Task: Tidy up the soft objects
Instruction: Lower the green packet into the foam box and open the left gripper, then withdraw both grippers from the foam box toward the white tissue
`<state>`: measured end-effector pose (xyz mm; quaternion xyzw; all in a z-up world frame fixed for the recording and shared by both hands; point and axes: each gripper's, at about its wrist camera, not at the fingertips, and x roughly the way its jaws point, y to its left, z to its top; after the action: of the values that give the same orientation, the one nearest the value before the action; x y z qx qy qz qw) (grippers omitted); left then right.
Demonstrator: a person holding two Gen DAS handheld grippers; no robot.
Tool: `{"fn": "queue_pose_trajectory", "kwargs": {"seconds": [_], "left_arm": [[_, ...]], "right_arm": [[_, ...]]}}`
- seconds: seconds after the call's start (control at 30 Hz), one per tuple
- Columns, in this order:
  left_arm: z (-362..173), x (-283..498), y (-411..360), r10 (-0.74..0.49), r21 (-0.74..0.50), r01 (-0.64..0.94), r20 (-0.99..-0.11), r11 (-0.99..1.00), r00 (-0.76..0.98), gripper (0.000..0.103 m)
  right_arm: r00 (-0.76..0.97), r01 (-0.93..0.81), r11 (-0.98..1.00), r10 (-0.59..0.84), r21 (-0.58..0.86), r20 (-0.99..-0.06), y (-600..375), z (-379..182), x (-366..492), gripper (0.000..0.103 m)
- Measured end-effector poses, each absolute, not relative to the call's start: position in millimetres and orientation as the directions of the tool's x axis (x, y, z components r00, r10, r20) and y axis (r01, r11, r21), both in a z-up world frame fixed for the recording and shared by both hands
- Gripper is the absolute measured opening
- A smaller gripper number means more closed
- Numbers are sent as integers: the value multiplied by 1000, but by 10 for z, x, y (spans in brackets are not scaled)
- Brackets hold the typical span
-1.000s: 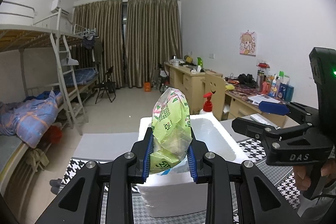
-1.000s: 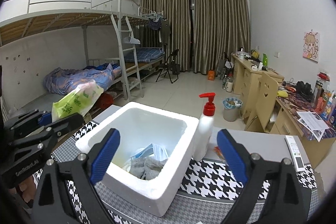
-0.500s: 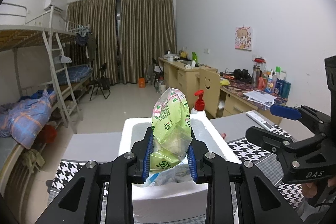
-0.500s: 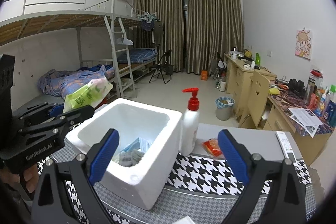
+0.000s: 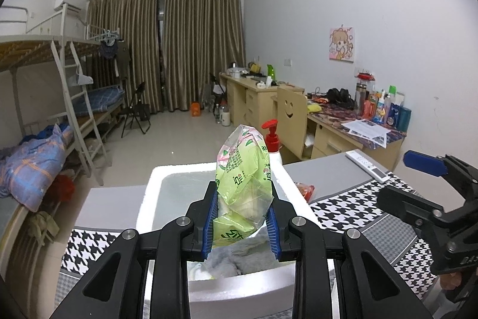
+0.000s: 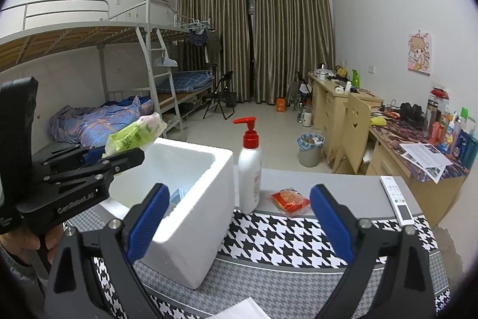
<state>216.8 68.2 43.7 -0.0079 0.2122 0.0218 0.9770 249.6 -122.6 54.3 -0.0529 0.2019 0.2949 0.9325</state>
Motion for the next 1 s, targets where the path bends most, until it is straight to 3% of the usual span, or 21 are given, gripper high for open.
{"fn": "queue_pose_trajectory", "kwargs": {"seconds": [0.23,0.3,0.37,0.5,0.67,0.87,1.0], "left_arm": [[419,2289,691,47,-4,-54,-433,999,900,32],[393,2331,687,56,4,-61,-440,998,896,38],[355,2368,698,62,-1,-70,-451,998,890,51],[313,2374,705,70,-3,-81,-459,997,886,59],[352,2284,715,87,-10,-101,-429,995,899,90],[439,2106,691,95,-14,-108,-382,994,919,102],[502,1973,674,90,-11,-100,-357,995,930,102]], "right_arm": [[754,-552,833,520,41,-402,-1352,526,2503,97],[757,-546,837,515,44,-401,-1381,521,2496,97],[761,-538,842,505,40,-406,-1404,508,2490,97],[767,-525,850,493,38,-411,-1438,488,2472,97],[772,-517,855,487,42,-409,-1505,474,2449,97],[777,-518,855,489,41,-397,-1550,502,2387,97],[782,-520,854,488,24,-389,-1535,518,2339,97]]}}
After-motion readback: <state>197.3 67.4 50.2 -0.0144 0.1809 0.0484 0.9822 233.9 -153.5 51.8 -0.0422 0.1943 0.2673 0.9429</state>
